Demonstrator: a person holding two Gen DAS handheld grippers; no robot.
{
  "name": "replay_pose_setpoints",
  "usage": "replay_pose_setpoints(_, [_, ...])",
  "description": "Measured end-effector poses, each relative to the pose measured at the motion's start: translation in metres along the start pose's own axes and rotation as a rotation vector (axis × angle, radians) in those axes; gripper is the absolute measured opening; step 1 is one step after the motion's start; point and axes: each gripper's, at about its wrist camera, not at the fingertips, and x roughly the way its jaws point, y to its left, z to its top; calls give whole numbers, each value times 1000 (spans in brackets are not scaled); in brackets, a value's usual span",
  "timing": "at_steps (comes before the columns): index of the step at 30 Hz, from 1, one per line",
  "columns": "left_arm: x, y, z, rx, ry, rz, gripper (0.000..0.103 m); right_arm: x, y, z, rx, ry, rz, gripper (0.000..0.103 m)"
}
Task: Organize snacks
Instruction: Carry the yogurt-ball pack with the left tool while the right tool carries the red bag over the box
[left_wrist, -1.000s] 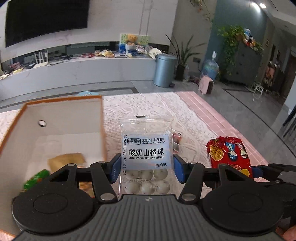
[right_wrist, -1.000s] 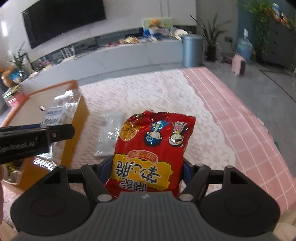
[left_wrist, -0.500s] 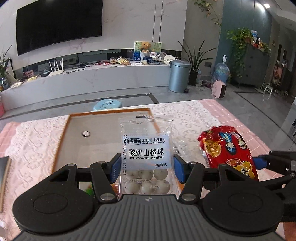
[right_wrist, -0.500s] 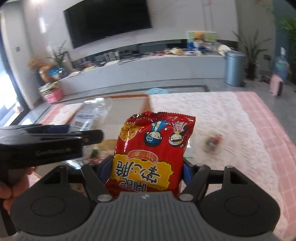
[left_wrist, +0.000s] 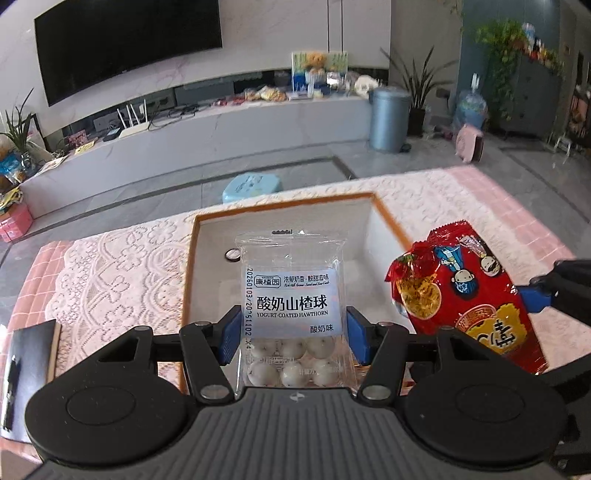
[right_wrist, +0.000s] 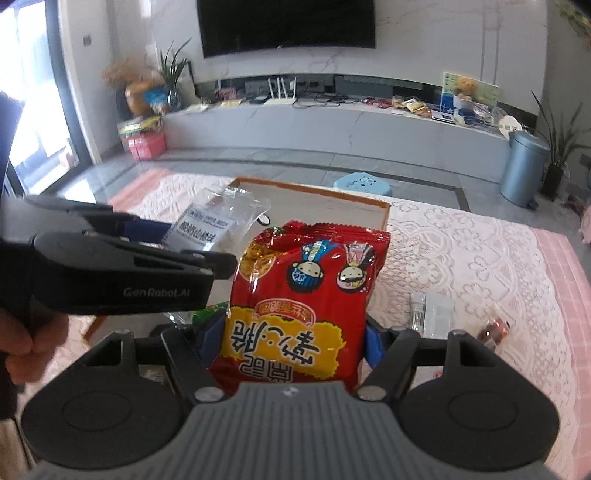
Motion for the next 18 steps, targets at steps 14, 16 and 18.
replay_pose_setpoints(14, [51,15,-6,98,131,-22,66,60,4,10,-165,112,86,70])
replay_pose_setpoints(16, [56,15,-6,111,147,-14,66,68,4,11,-186,127,92,70])
replay_pose_setpoints(18, [63,16,-6,121,164,-15,66,75,4,12,-204,140,92,70])
